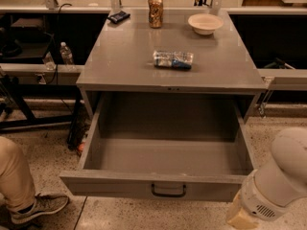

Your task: Close top drawer

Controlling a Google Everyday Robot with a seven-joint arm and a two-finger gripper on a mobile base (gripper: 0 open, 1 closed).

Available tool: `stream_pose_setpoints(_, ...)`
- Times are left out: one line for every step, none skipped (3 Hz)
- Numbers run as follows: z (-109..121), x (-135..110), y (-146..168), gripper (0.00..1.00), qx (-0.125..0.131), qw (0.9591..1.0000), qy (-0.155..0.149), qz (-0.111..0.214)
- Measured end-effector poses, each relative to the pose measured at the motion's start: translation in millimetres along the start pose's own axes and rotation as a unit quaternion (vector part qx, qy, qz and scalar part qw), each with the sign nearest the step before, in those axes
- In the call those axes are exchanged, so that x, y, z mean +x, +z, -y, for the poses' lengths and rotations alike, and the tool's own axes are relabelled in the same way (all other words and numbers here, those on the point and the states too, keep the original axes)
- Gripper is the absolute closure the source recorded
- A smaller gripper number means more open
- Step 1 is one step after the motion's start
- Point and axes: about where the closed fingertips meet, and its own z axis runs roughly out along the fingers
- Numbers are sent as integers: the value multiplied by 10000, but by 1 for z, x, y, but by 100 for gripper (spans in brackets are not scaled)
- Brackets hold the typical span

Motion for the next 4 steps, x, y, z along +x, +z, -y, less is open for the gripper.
stream_pose_setpoints(11,-32,24,100,114,9986,-94,505)
stream_pose_setpoints(29,-64,47,100,288,9969,-147,713)
stream_pose_setpoints(29,-64,47,100,288,9969,-147,713)
stream_pose_setpoints(40,-66,41,100,514,9956,-322,713)
